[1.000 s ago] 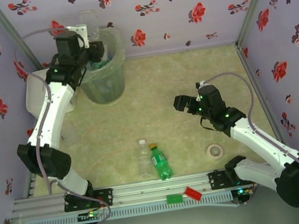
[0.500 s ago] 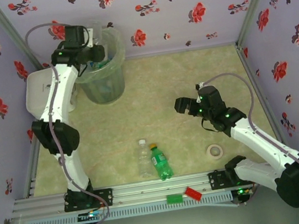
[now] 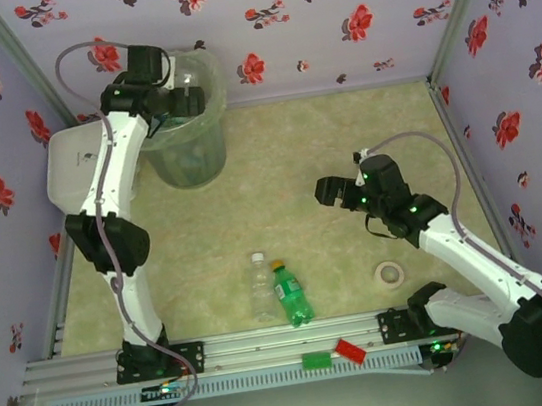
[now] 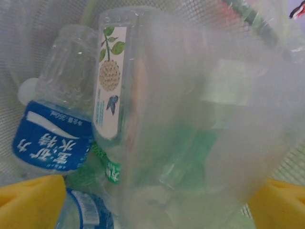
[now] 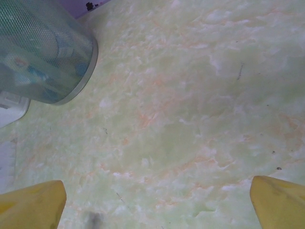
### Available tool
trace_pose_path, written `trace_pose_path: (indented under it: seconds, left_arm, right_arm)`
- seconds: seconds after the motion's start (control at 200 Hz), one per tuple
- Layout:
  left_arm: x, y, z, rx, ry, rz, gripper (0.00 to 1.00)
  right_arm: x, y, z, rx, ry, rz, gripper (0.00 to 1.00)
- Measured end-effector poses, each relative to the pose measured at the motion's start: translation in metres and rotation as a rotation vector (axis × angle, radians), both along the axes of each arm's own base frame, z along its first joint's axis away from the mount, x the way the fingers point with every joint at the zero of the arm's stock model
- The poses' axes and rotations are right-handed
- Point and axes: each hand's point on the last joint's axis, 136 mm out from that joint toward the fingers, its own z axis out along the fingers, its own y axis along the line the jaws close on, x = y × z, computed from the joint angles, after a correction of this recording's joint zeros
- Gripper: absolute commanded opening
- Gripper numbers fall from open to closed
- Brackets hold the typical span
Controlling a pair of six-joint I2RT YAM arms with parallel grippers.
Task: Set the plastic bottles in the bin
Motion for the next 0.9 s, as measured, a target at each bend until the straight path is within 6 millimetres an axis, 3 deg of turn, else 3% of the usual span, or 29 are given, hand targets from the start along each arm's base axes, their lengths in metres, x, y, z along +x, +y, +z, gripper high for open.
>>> trace_pose_path:
  seconds: [0.115, 0.33, 0.47, 0.54, 0.615, 0.77, 0.9]
  left_arm:
    - [-0.024, -0.001, 0.029, -0.002, -0.078, -0.004, 1.00]
    - [-0.094, 0.000, 0.111, -0.126, -0.372, -0.027, 1.00]
    - [-0.137, 0.003, 0.129, -0.264, -0.510, -0.024, 1.00]
    - [-0.154, 0.000, 0.117, -0.341, -0.524, -0.029, 1.00]
    - [-0.165, -0.009, 0.091, -0.415, -0.496, -0.043, 1.00]
    - [-0.185, -0.035, 0.007, -0.511, -0.340, -0.062, 1.00]
    - [-0.203, -0.044, -0.063, -0.560, -0.207, -0.035, 1.00]
  right_arm:
    - [0.002, 0.014, -0.008, 0.031, 0.033, 0.053, 1.00]
    - [-0.015, 0.052, -0.022, 0.043, 0.083, 0.187, 1.00]
    - [-0.036, 0.077, -0.029, 0.028, 0.103, 0.278, 0.99]
    - [-0.047, 0.086, -0.035, 0.011, 0.127, 0.319, 0.97]
    - [-0.061, 0.094, -0.045, -0.013, 0.161, 0.361, 0.93]
    - [-0.094, 0.110, -0.071, -0.073, 0.261, 0.450, 0.89]
    - [-0.120, 0.118, -0.095, -0.142, 0.354, 0.507, 0.89]
